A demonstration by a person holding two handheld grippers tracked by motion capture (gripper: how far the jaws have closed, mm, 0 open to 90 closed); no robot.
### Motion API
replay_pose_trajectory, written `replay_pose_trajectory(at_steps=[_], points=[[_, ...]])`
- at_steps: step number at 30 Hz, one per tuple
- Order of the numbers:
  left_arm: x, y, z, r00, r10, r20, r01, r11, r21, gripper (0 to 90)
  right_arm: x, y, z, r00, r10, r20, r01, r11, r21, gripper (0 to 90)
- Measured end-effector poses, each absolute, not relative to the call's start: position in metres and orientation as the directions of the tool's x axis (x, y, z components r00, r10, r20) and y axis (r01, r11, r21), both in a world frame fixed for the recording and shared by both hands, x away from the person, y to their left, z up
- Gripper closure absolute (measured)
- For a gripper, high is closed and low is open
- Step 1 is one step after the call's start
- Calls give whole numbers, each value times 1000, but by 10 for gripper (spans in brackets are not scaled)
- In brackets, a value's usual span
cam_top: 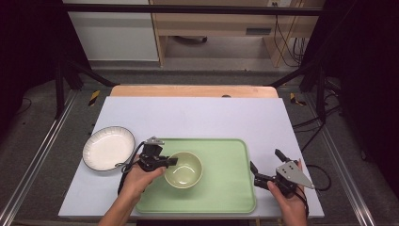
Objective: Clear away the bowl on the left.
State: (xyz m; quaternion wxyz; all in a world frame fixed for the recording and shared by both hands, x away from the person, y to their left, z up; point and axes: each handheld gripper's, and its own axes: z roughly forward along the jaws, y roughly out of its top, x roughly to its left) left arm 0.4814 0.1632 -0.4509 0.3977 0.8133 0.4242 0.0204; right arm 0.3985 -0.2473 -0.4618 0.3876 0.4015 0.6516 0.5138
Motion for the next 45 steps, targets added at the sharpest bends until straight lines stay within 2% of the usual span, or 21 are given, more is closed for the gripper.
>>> replay_pose_trajectory(at_steps=[14, 18, 32, 35, 37, 38, 39, 42, 45], points=[[482, 164, -453, 639, 709, -299, 672, -326, 665, 825, 399, -248, -462, -375, 923, -90, 127, 147, 981, 29], [481, 164, -452, 657, 703, -270, 643, -337, 687, 805, 399, -247, -462, -375, 923, -89, 127, 147, 981, 29], [480, 164, -439, 676, 712, -189, 561, -331, 759, 367, 398, -250, -461, -369, 926, -86, 125, 141, 982, 29], [479, 166, -434, 695, 701, -163, 516, -328, 791, 270, 398, -249, -461, -369, 925, -87, 126, 143, 982, 28], [479, 167, -433, 708, 691, -145, 489, -333, 806, 241, 398, -249, -461, -368, 926, -87, 125, 142, 982, 28], [478, 168, -432, 714, 686, -137, 476, -333, 814, 168, 398, -249, -462, -368, 926, -86, 127, 142, 982, 29], [477, 168, -432, 720, 682, -131, 467, -336, 818, 168, 398, -249, -462, -368, 926, -86, 127, 142, 982, 29], [475, 170, -429, 730, 675, -110, 434, -332, 838, 82, 397, -249, -461, -371, 924, -88, 124, 143, 982, 28], [474, 174, -427, 739, 667, -93, 398, -322, 859, 67, 397, -249, -461, -370, 925, -90, 126, 145, 981, 28]])
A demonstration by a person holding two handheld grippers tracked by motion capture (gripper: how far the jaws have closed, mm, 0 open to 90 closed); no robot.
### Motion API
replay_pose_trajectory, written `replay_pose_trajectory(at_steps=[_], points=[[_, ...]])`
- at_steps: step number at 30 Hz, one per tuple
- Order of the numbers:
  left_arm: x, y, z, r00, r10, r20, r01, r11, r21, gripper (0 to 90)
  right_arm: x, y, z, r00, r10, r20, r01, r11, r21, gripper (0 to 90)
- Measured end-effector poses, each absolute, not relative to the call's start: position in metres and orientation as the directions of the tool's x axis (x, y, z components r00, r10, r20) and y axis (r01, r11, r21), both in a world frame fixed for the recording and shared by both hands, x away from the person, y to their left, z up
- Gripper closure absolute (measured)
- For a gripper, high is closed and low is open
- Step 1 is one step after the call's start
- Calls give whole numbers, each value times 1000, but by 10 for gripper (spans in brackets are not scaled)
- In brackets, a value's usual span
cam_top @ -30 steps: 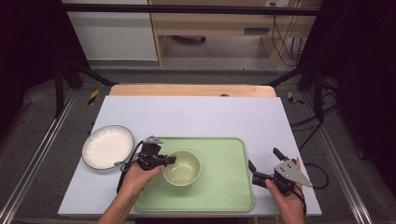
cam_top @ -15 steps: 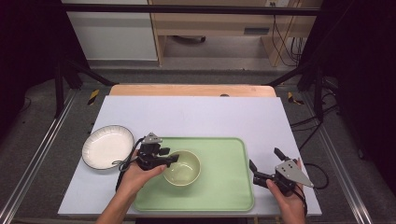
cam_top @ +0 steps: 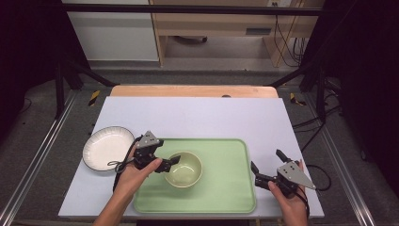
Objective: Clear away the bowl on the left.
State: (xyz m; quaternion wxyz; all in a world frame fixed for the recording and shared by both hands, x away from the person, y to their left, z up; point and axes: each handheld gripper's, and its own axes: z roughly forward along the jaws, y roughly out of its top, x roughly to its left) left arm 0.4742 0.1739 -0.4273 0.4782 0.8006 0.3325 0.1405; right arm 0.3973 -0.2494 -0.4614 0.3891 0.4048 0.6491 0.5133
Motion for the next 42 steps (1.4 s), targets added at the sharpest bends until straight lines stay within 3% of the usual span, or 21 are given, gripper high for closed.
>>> replay_pose_trajectory(at_steps=[13, 42], points=[[465, 190, -416, 698, 715, -52, 303, -229, 925, 75, 397, -251, -461, -363, 929, -75, 128, 130, 983, 21], [455, 241, -423, 665, 744, -54, 299, -200, 933, 42, 398, -253, -461, -357, 931, -73, 128, 126, 984, 21]])
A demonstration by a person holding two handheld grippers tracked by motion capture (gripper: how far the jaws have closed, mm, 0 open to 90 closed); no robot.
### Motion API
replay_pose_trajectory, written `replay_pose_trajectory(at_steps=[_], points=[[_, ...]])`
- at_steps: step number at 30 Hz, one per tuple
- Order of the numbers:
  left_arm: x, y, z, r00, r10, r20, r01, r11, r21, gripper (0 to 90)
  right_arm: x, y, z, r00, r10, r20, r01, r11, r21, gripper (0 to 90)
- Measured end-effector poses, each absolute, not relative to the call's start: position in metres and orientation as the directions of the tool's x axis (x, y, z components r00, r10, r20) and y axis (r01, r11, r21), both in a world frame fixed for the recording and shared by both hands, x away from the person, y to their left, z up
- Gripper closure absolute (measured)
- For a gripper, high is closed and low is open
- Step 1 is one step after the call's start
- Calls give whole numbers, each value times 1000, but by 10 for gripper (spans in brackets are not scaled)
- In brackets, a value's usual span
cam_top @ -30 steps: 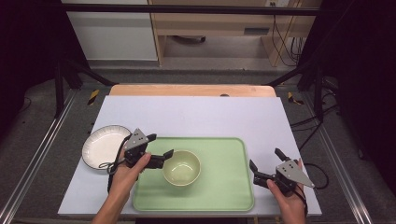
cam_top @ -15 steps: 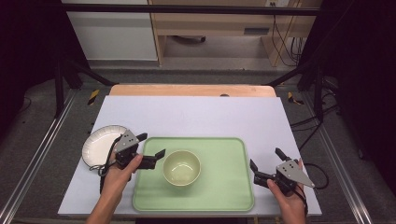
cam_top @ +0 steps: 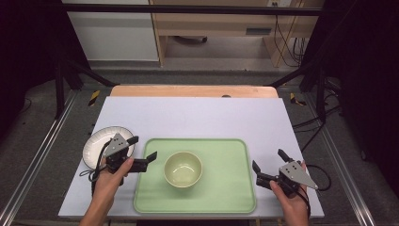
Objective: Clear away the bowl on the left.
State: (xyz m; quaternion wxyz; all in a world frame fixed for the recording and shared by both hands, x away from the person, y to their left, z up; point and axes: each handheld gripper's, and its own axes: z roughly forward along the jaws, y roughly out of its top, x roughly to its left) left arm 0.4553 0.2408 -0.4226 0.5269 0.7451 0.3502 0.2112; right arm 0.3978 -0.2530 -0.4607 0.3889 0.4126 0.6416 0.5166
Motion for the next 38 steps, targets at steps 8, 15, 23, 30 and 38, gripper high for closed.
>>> replay_pose_trajectory(at_steps=[8, 15, 23, 30, 38], points=[[453, 250, -420, 665, 745, -54, 282, -184, 942, 41, 398, -253, -461, -357, 931, -73, 129, 126, 984, 21], [450, 261, -419, 665, 745, -46, 262, -176, 949, 42, 397, -253, -460, -357, 931, -73, 126, 125, 984, 23], [449, 281, -425, 665, 745, -54, 243, -147, 959, 36, 397, -254, -460, -355, 932, -72, 126, 124, 984, 23], [443, 309, -432, 667, 744, -53, 233, -140, 962, 33, 397, -255, -460, -352, 933, -73, 124, 124, 985, 23], [443, 332, -438, 649, 753, -103, 250, -84, 965, 36, 397, -254, -460, -356, 931, -78, 123, 129, 984, 24]])
